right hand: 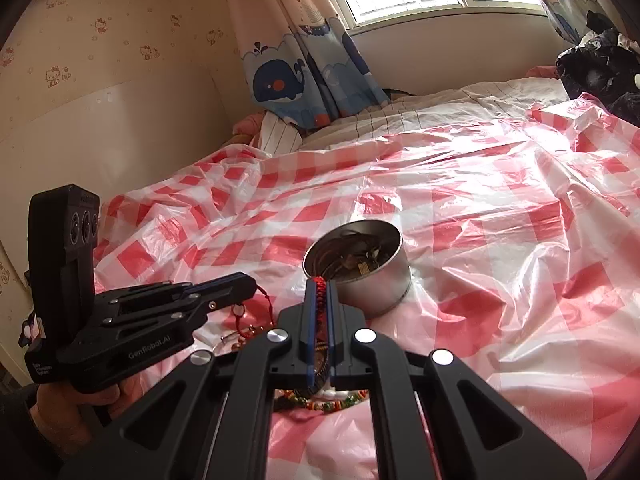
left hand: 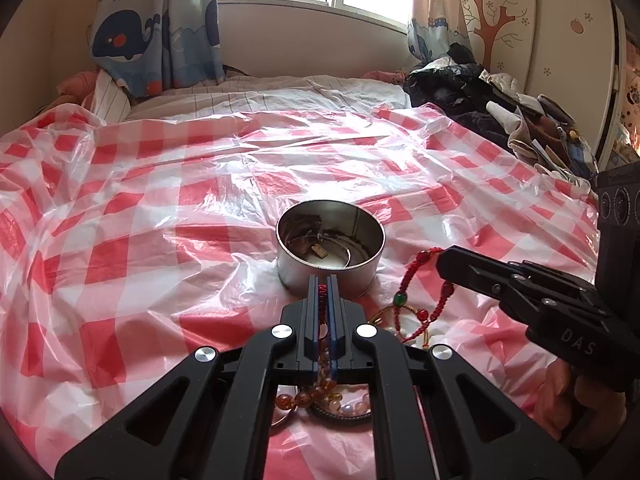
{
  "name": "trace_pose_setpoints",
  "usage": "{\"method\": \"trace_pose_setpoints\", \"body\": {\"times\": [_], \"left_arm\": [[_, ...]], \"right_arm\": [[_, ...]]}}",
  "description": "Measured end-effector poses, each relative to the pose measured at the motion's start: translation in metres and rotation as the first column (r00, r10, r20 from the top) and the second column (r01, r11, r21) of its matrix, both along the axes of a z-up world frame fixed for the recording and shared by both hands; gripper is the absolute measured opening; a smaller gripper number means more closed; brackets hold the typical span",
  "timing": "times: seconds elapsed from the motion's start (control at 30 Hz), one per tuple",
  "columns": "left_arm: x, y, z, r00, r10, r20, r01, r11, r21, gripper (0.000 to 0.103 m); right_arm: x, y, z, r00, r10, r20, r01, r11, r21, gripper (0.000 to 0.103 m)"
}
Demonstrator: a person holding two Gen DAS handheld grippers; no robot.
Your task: Organize jewelry
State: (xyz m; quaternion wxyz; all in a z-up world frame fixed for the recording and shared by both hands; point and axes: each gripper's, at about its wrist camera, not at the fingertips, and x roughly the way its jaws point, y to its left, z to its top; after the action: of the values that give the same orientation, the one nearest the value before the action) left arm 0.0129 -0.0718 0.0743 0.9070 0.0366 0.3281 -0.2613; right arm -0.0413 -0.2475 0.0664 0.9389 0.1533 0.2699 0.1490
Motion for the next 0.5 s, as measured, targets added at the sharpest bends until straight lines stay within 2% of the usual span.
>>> {"method": "trace_pose_setpoints", "body": {"times": [0.27,0.5], "left_arm": [[0.016,-0.010,0.021,1.000,0.004,-0.001,-0.004,0.995,-0.101,0.003],[0.039,-0.025,0.040,0.999,0.014,0.030,-0.007,0.975,-0.223,0.003]], "right_arm": [[0.016,-0.007,0.010,1.000,-0.013,0.015,0.013,1.000,0.026,0.005],[0.050,-0.017,0.016,0.999,-0.031,0.026,0.029,0.998,0.057,0.005]]}}
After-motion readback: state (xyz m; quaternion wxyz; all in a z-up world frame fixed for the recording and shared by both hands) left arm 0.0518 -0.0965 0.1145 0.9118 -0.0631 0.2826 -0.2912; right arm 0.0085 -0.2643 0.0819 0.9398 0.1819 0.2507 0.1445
